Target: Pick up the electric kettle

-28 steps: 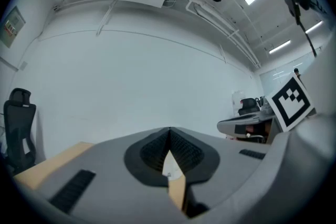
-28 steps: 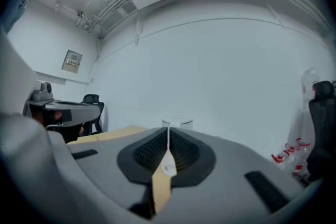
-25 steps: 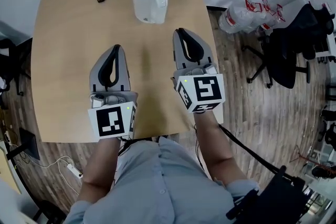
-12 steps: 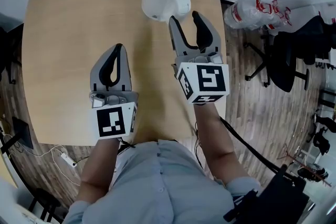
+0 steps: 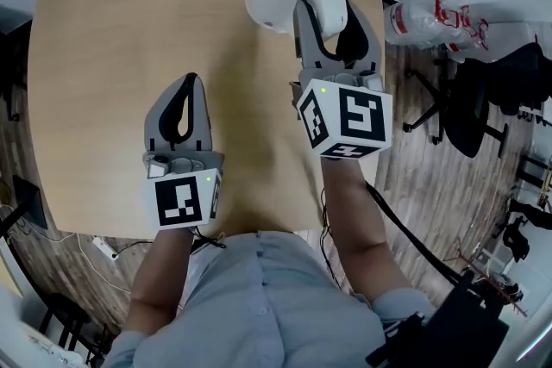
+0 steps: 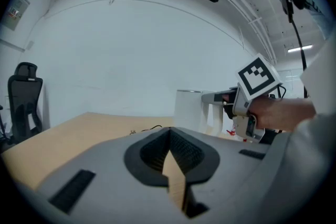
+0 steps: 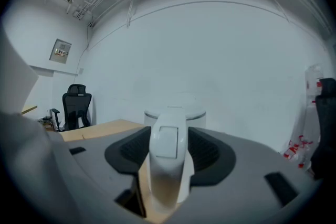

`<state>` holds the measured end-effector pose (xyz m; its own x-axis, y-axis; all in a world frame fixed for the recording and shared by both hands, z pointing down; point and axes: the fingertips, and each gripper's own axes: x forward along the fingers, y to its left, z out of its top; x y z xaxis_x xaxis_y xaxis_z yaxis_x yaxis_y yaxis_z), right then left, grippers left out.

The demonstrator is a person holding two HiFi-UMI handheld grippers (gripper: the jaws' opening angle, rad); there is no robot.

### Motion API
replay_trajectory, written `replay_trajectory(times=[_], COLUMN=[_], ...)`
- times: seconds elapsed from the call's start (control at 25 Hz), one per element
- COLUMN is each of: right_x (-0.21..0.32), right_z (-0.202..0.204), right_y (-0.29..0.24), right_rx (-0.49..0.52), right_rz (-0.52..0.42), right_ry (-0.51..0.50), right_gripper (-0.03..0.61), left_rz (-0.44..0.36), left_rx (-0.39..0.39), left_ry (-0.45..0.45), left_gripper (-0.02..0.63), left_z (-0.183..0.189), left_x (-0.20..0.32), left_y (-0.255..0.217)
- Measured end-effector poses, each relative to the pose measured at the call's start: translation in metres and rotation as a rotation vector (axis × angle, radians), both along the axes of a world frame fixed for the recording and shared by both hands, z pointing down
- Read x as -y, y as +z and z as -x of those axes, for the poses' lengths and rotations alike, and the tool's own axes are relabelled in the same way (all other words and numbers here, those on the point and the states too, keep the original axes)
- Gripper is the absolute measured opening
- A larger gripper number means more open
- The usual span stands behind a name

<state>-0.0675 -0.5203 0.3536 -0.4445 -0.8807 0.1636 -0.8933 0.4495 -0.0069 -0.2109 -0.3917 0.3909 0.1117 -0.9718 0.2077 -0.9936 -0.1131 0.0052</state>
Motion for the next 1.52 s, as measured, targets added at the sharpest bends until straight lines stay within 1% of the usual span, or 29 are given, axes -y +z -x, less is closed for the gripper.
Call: replay_trajectory(times=[0.12,0.36,0.48,0.56,0.72,1.08,1.28,1.52], right_x=[0.003,0.01,0.009,0.009,0.012,0.021,0.018,0.004], right_z=[-0.003,-0.002,-0.001,-0.001,-0.003,-0.005,-0.003,-0.003], right_y=[-0.001,0.002,0.0,-0.002,-0.006,-0.02,-0.041,-0.08], right_rx=[0.005,-0.006,-0.032,-0.044,-0.007,0.075,0.097,0.125], right_rz=[-0.009,-0.013,-0.042,-0.06,-0.077,-0.203,-0.251,-0.308], right_ry=[0.03,0.047,0.06,0.071,0.072,0.039,0.014,-0.029], right_gripper=[0.209,0.209,0.207,0.19,0.163,0.158,0.156,0.156], left_rz=[0.004,0.004,0.002,0.003,0.003,0.006,-0.01,-0.039], left_rx=[0.001,-0.002,-0.005,-0.003,-0.005,-0.002,0.001,0.0], left_ry=[-0.005,-0.013,-0.017,-0.02,-0.028,-0.057,-0.07,-0.063], left_gripper=[0.0,0.0,0.0,0.0,0.0,0.0,0.0,0.0], left_z=[0.003,0.008,0.009,0.01,0.013,0.029,0.037,0.031], left_x=[-0.001,0.002,0.0,-0.001,-0.002,-0.005,-0.003,-0.009], left_y=[0.0,0.001,0.002,0.001,0.001,-0.001,-0.003,-0.016])
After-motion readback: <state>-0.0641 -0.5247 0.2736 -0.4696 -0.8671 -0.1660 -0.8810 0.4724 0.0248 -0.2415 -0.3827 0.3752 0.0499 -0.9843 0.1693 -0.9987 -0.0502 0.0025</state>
